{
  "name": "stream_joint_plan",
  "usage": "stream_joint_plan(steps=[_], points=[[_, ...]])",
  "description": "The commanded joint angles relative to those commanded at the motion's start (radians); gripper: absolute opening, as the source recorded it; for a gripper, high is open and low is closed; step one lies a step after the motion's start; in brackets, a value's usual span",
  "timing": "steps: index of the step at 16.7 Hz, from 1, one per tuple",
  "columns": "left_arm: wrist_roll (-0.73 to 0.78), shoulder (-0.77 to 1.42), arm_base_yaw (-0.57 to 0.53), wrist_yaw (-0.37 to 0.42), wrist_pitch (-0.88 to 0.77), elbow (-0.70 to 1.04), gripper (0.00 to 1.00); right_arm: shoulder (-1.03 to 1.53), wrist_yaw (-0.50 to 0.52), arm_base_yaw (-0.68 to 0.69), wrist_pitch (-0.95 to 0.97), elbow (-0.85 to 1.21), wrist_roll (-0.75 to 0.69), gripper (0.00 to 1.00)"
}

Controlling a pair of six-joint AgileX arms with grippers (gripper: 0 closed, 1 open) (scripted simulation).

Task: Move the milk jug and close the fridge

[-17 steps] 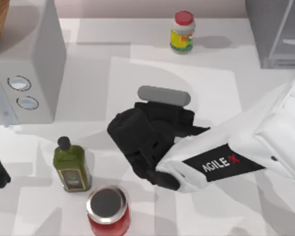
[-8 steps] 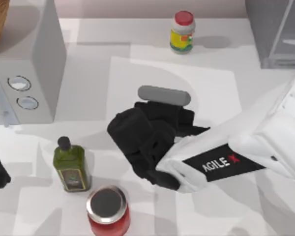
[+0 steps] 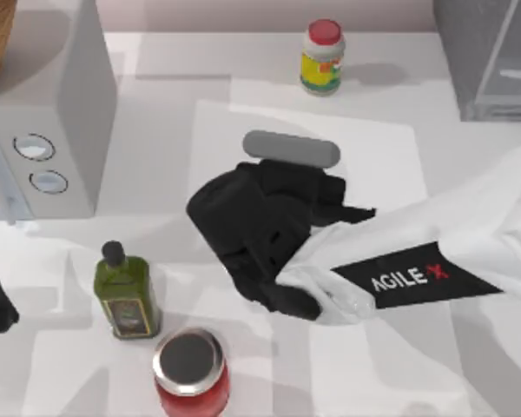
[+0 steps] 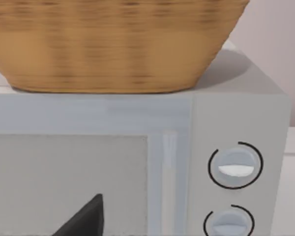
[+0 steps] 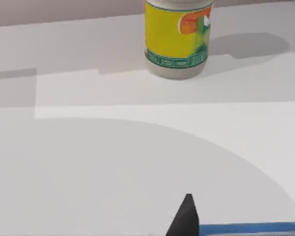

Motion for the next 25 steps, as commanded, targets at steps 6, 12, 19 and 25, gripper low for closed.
stream_joint_plan(steps=[6,12,19,25], points=[[0.000,0.000,0.000,0.000,0.000,0.000,1.00,-0.061,-0.065,-0.068,0.072,-0.067,-0.047,0.00],[0.000,0.000,0.000,0.000,0.000,0.000,1.00,-0.369,-0.463,-0.410,0.418,-0.386,-0.240,0.00],[0.000,0.000,0.000,0.000,0.000,0.000,1.00,-0.605,-0.952,-0.822,0.719,-0.741,-0.509,0.00],[0.000,0.000,0.000,0.000,0.000,0.000,1.00,-0.669,-1.013,-0.889,0.782,-0.807,-0.566,0.00]])
